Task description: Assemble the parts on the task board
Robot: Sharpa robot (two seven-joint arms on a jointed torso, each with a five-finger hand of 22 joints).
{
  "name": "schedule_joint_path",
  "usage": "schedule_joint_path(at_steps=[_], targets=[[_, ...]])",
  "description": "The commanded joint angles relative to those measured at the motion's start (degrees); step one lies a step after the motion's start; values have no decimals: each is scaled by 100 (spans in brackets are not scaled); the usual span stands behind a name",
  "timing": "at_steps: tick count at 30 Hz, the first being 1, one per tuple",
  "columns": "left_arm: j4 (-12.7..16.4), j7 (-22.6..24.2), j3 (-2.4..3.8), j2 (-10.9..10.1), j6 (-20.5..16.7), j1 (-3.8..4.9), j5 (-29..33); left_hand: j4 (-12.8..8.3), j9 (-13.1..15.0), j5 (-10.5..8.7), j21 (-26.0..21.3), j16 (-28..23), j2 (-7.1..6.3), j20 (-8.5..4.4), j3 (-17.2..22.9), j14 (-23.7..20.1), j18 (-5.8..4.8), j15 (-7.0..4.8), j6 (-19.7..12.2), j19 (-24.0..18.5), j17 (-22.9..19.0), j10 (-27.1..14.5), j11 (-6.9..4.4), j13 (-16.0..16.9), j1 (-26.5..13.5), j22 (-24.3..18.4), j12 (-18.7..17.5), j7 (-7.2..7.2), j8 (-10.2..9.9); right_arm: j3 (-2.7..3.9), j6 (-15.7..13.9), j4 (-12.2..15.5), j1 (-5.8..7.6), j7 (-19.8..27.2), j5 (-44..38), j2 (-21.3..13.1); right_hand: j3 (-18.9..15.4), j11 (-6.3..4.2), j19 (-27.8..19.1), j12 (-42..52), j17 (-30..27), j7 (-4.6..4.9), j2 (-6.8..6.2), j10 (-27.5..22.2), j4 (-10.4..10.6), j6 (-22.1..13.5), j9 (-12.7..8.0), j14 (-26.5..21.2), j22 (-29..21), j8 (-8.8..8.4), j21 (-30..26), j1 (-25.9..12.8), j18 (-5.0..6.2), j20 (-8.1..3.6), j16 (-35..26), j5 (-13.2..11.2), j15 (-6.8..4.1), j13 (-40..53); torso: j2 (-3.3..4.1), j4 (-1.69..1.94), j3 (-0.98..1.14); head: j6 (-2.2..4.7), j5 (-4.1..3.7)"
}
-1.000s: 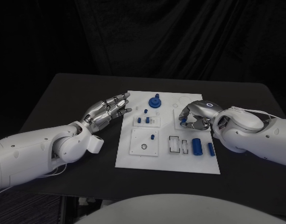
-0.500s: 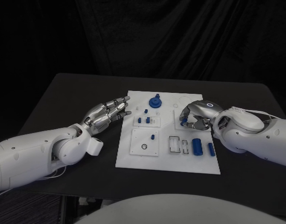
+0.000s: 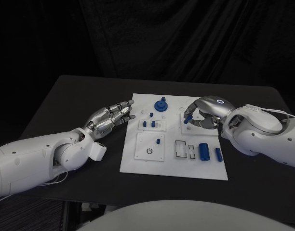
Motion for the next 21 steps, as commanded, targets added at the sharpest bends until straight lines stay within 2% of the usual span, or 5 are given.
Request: schedule_joint_path(at_steps=[1,7,12,16,21], targets=[[9,106,6,12,-43,-8,27,16,6,35,8,6,0,-29,24,-10,91,-24,28,-32,-5,27,34,7,37,-9,28,38,32,4,139,200,117,23,-43,-12,33,-81,119,-11,482,44,-52,119,3,-11,8,242,1222,5,-36,-3,-53,-25,-32,28,-21,6,-2,-4,-1,-1,14],[-1,189,6,56,-150,-9,27,80,4,34,-57,-109,-31,-378,21,-191,104,-378,13,-171,-51,55,126,9,61,-207,81,36,28,3,728,598,232,172,-87,178,117,-97,137,-2,510,40,-124,227,-25,-18,28,253,1234,-14,-6,-46,-60,-27,-20,118,-30,16,3,21,-7,-1,42],[-18,292,6,61,-184,-12,27,11,3,50,-72,-198,-159,-682,-20,-298,-37,-534,19,-207,-97,27,38,3,93,-302,36,31,29,2,937,720,187,176,-505,440,139,-105,153,-5,528,34,-185,251,-18,-20,41,265,1242,-31,18,-135,-66,-36,-10,128,-40,31,-1,-5,-11,-1,105],[-26,334,6,69,-187,-13,27,6,6,51,-103,-198,-177,-835,-46,-298,-104,-620,42,-268,-97,12,-11,2,63,-470,19,29,34,2,993,695,114,185,-858,664,152,-106,154,-21,528,31,-201,246,-9,-24,47,266,1241,-42,17,-183,-66,-38,-10,72,-41,34,0,16,-10,-1,90],[-45,376,6,98,-159,-16,27,-40,3,47,-297,-198,-206,-1028,-105,-298,-243,-687,33,-677,-97,-21,-61,-8,3,-1672,-40,1,30,3,947,587,4,232,-1210,956,154,-106,152,-23,527,30,-202,245,-9,-24,48,266,1240,-43,14,-185,-65,-39,-10,68,-41,34,14,18,4,-1,122]])
